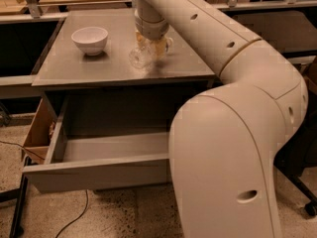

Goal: Pick water bottle from top drawer and place on counter

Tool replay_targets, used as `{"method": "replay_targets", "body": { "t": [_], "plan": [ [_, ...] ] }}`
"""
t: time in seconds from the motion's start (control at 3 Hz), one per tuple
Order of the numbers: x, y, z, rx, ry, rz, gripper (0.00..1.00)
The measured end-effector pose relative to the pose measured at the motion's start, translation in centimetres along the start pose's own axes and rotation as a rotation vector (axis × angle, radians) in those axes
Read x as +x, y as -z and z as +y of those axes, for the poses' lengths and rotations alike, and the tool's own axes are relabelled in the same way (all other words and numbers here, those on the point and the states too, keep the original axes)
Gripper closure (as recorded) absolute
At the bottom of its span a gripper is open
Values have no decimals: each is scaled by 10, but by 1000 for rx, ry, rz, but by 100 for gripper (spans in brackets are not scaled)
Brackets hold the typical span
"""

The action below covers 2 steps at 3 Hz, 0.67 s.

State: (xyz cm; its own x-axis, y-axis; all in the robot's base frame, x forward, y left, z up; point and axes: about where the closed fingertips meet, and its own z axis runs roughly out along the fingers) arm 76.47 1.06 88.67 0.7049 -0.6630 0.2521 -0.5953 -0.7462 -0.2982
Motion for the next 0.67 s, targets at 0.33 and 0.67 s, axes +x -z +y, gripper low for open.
{"method": "replay_targets", "body": {
  "t": [0.33, 0.67],
  "plan": [
    [1, -4, -3, 21, -53, -20, 86],
    [3, -4, -3, 30, -95, -32, 60]
  ]
}}
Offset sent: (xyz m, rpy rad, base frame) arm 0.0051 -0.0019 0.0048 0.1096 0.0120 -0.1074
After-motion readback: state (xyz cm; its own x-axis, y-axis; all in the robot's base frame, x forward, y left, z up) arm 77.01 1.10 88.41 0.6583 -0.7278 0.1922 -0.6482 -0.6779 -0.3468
